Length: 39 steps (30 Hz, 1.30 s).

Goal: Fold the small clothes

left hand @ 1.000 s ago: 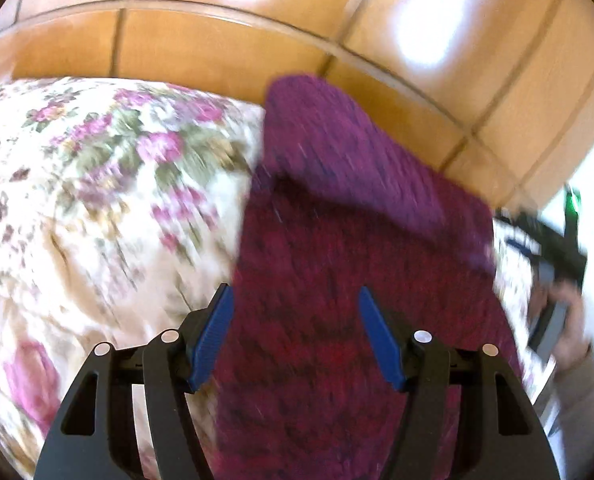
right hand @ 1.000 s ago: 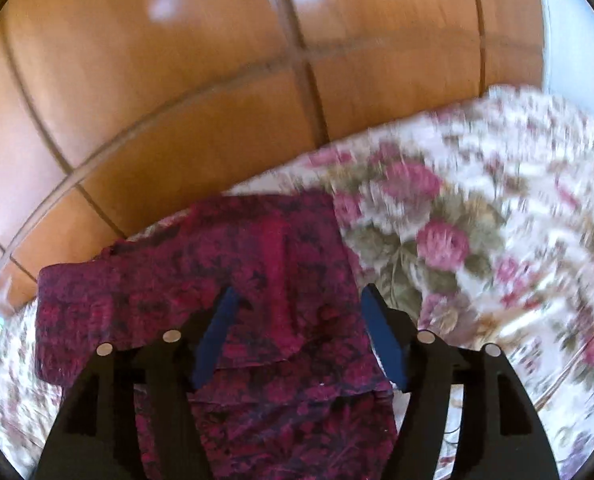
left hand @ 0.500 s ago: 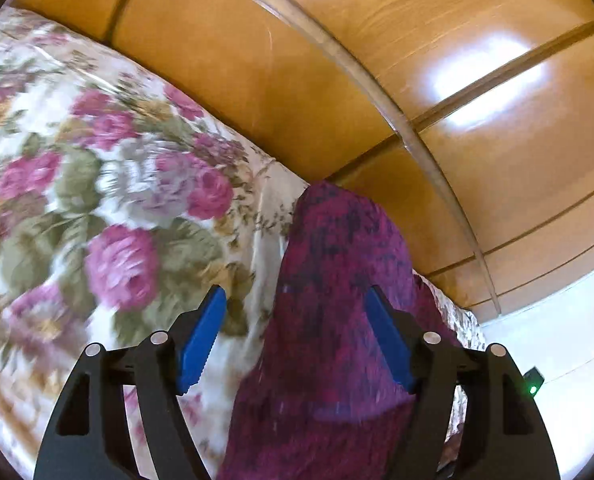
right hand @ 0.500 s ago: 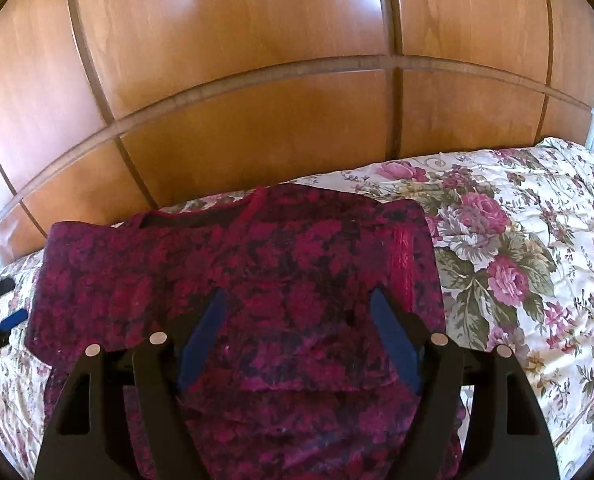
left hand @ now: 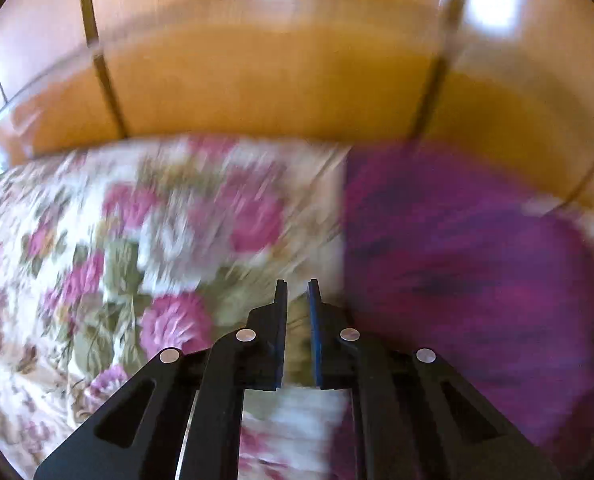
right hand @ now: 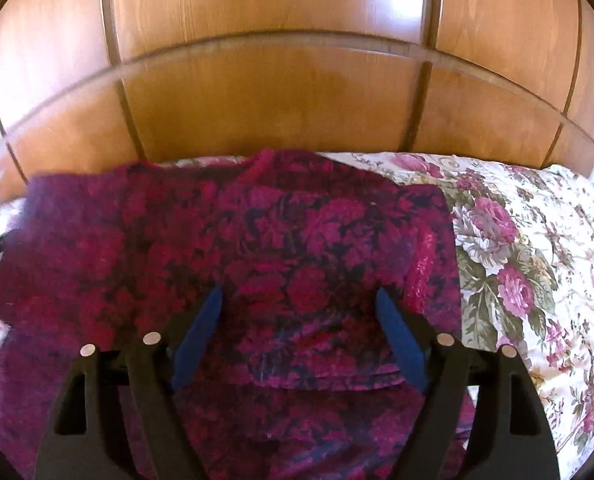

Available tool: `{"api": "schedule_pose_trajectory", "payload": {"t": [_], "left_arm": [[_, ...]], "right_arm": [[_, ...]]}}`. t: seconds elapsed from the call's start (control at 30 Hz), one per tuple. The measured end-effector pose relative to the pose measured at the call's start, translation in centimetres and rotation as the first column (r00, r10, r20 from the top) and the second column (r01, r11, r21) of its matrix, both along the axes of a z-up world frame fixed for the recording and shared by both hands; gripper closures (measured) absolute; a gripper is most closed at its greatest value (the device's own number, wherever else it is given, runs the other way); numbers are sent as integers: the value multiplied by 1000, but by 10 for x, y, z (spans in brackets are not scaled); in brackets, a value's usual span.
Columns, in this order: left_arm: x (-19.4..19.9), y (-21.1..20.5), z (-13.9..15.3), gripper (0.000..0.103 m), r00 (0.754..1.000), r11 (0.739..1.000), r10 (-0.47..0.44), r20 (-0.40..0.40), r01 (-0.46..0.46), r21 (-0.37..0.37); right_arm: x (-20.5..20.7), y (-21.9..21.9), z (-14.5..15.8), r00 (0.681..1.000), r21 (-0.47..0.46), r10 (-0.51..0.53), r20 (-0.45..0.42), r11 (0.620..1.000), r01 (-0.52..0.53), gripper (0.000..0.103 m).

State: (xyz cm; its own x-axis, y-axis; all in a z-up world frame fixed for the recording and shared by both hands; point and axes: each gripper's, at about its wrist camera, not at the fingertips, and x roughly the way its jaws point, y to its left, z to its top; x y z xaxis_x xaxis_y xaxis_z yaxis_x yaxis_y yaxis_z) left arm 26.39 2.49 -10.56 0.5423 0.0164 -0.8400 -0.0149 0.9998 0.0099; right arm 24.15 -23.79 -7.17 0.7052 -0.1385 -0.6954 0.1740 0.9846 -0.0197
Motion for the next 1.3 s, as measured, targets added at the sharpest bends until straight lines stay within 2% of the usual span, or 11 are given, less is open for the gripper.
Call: {"api": "schedule_pose_trajectory", "payload": {"t": [0.1, 0.2, 0.33, 0.4, 0.43, 0.57, 0.63, 0.73, 0.93, 1.03, 1.3], "left_arm": [[-8, 17, 3, 94, 997, 996, 78, 19, -76, -53], [-40, 29, 41, 94, 978, 975, 127, 165, -92, -202], [-62, -12, 76, 93, 953, 981, -54, 298, 106, -163], [-56, -38, 81, 82, 936, 972, -139, 323, 191, -133], [-51, -51, 78, 76, 935, 970, -174, 307, 218, -112], [-12, -61, 20, 75, 980, 980, -164, 116, 175, -96], [-14, -56, 7, 75, 972, 980, -159, 171, 177, -96], [-18, -61, 13, 75, 976, 986, -135, 172, 149, -72], [-49, -49, 47, 74, 979, 988, -71, 192, 96, -124], [-79, -39, 69, 35, 970, 987, -22, 241, 59, -146], [-148, -19, 112, 35, 942, 982, 10, 335, 53, -179]], "right_arm": [[2, 5, -7, 1000, -34, -13, 13, 999, 13, 21], [-1, 5, -10, 999, -30, -12, 31, 999, 13, 20], [-1, 6, -10, 999, -30, -12, 34, 999, 13, 20], [-1, 5, -9, 999, -31, -13, 36, 999, 14, 20], [-1, 5, -9, 999, -30, -13, 37, 999, 14, 20], [-2, 5, -9, 999, -18, -10, 38, 1000, 11, 20], [0, 3, -11, 999, -6, 1, 39, 1000, -1, 18], [2, 0, -13, 999, 4, 2, 41, 1000, -3, 17], [3, -2, -12, 999, 16, 4, 47, 1000, -4, 17], [3, -1, -12, 999, 8, 1, 50, 1000, -1, 17], [-6, 10, -6, 998, -57, -26, 51, 998, 29, 7]]}}
